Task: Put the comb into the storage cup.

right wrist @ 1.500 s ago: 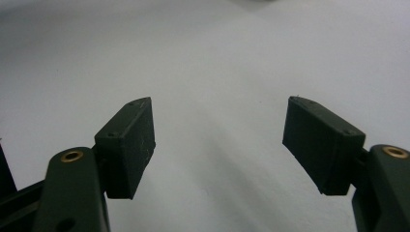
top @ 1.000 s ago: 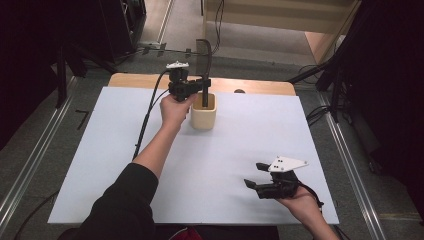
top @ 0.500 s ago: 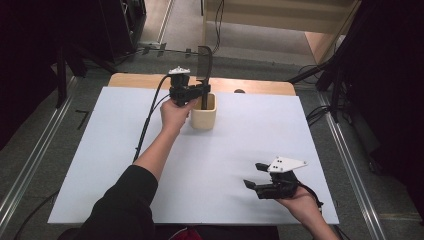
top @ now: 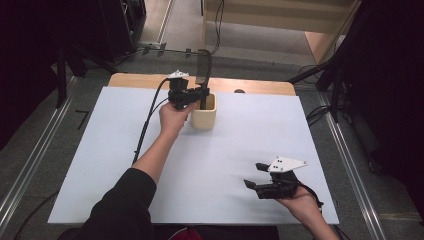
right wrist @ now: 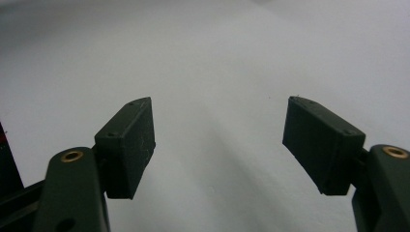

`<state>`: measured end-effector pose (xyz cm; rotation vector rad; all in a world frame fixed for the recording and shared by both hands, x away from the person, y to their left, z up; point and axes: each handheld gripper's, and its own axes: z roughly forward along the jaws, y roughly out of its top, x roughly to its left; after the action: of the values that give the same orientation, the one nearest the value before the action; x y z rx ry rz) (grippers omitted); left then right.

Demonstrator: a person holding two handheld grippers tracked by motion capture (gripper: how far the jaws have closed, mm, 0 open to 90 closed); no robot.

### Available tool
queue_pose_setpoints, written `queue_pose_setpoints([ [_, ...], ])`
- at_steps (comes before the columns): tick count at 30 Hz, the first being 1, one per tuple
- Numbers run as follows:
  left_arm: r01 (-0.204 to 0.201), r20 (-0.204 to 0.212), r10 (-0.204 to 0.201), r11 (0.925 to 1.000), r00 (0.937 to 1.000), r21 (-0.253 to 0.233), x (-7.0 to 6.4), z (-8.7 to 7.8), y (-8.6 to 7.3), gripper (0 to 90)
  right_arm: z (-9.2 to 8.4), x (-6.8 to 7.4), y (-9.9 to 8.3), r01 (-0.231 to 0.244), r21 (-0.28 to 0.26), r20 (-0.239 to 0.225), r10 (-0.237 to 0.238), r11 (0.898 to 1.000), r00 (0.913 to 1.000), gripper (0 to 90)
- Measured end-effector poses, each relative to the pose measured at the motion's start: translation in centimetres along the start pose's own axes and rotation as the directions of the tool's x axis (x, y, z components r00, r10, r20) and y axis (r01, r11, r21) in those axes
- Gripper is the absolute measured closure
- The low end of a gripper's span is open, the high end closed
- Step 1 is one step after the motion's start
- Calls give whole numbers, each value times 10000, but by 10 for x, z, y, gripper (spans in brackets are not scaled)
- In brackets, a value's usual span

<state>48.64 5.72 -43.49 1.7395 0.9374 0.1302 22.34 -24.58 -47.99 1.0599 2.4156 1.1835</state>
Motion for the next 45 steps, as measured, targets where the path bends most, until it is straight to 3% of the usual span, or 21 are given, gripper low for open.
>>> queue_pose_setpoints([
  [8, -231, -8, 232, 9997, 9997, 124, 0, -1, -7, 720, 0, 0, 0, 12, -4, 1, -12, 10000, 10000, 254],
  [9, -151, 155, 150, 9998, 9998, 86, 0, -2, -7, 691, 0, 0, 0, 26, 1, 3, -26, 10000, 10000, 254],
  [10, -149, 221, 147, 9998, 9996, 94, 0, -3, -7, 512, 0, 0, 0, 42, 6, -2, -42, 10000, 10000, 254],
  [11, -193, 283, 191, 9998, 9994, 77, 0, -4, -7, 512, 0, 0, 0, 42, 6, -2, -42, 10000, 10000, 254],
  [12, -264, 432, 262, 9996, 9987, 60, 0, -7, -6, 444, 0, 0, 0, 57, -8, -9, -57, 10000, 10000, 254],
  [16, -240, 202, 238, 9997, 9995, 100, -2, -17, -1, 248, 0, 1, 0, 61, -5, 16, -61, 10000, 10000, 254],
  [20, -215, -43, 217, 9992, 9998, 342, 0, -27, 3, 244, 0, 1, 0, 81, -2, -2, -81, 10000, 10000, 254],
  [28, 67, 383, -95, 9972, 9992, 742, 3, -42, 4, 246, 0, 1, 0, 90, 12, 28, -90, 10000, 10000, 254],
  [36, 395, 529, -445, 9950, 9976, 912, 6, -56, 0, 253, 1, 1, 0, 66, 56, 16, -66, 10000, 10000, 254],
  [41, 832, 690, -922, 9888, 9933, 1241, 9, -63, -5, 280, 0, 1, -1, 78, 59, 37, -78, 10000, 10000, 254],
  [45, 861, 674, -961, 9868, 9931, 1374, 10, -67, -8, 280, 0, 2, -1, 64, 70, 54, -64, 10000, 10000, 254],
])
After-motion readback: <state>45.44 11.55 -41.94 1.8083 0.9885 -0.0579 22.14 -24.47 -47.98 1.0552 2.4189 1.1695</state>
